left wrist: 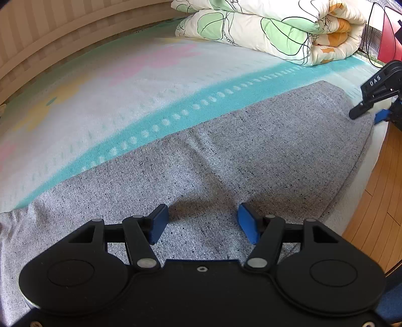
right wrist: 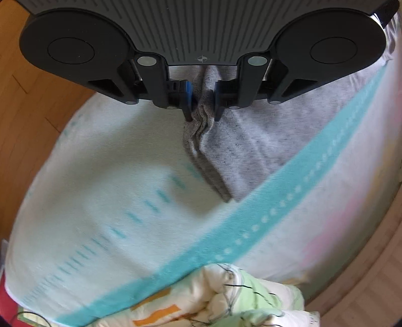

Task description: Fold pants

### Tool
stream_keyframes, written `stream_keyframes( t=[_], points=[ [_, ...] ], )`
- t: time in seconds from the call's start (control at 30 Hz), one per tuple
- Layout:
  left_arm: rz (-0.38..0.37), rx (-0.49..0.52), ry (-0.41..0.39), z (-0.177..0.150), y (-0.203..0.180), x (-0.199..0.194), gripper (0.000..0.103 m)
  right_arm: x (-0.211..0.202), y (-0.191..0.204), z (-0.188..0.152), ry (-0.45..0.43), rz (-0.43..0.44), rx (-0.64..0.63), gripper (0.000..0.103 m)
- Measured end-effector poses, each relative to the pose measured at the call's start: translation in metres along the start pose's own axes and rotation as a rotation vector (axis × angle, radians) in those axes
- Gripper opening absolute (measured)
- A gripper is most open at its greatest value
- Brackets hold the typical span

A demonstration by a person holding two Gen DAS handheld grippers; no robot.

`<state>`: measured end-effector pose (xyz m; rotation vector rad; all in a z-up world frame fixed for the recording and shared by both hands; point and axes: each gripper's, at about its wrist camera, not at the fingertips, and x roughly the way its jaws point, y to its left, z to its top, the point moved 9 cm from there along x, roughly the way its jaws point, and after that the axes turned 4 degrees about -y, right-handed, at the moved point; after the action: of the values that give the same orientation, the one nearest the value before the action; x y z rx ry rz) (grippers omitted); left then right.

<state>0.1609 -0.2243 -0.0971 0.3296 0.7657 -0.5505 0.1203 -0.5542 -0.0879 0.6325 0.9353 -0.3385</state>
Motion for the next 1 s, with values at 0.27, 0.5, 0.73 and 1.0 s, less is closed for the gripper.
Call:
stream_keyframes(
  t=[0.27,0.5,0.73,1.0],
  points=[
    [0.004,0.002,0.010,0.004,-0.001,-0.002,0.066,-0.026,0.021,0.010,-0.098,0.057,-0.055,0.015],
    [0.051,-0.033,-0.014,0.035,0.021,0.009,0.066,-0.034,0.038,0.017,-0.132,0.125,-0.069,0.015],
    [0.129,-0.069,0.026,0.047,0.037,0.048,0.067,-0.038,0.040,0.020,-0.146,0.151,-0.069,0.015],
    [0.153,-0.006,0.004,0.045,0.030,0.044,0.067,-0.039,0.044,0.020,-0.154,0.163,-0.077,0.015]
  ],
)
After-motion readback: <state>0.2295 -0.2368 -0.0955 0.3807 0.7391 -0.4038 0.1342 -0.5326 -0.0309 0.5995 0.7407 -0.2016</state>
